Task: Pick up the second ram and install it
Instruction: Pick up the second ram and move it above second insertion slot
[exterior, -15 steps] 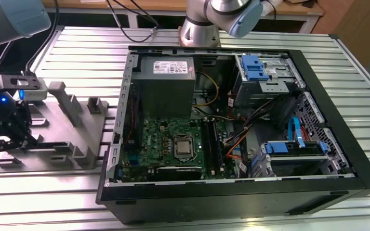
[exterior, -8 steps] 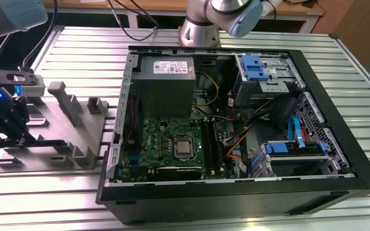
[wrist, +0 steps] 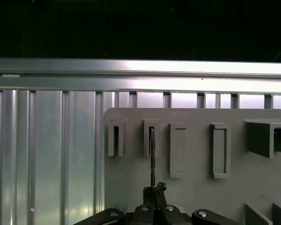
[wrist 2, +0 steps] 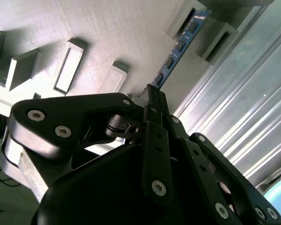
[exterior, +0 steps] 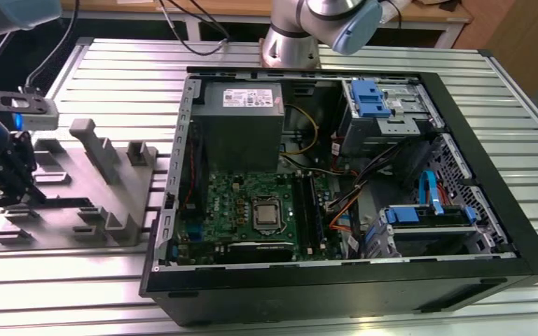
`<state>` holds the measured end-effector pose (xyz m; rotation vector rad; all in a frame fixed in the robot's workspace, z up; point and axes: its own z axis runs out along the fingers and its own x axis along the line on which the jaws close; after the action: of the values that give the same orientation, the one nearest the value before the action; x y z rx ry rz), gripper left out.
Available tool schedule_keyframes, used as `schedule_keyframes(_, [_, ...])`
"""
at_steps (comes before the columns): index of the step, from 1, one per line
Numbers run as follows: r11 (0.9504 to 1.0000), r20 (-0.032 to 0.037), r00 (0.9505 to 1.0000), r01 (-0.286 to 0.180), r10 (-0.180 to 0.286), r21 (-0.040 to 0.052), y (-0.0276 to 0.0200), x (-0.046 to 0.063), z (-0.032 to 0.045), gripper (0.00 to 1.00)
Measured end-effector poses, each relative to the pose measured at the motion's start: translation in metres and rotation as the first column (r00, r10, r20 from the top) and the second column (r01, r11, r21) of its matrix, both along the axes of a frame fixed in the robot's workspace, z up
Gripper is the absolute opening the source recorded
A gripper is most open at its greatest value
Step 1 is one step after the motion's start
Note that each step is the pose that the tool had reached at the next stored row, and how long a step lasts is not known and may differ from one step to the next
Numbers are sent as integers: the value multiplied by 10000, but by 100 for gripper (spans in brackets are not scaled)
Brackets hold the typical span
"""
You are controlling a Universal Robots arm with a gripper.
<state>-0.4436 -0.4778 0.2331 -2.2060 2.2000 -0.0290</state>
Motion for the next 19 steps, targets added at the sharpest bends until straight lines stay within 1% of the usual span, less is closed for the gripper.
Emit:
schedule_keyframes(5, [10000, 0, 10000, 1, -1, 0, 9, -1, 159, 12])
schedule_keyframes(9, [10000, 1, 10000, 1, -1, 0, 12, 0, 260, 12])
schedule_keyframes(12, [10000, 1, 10000, 1, -1, 0, 15, 0, 321, 12])
schedule_keyframes(19, [10000, 2, 10000, 1, -1, 1, 17, 0, 517, 12])
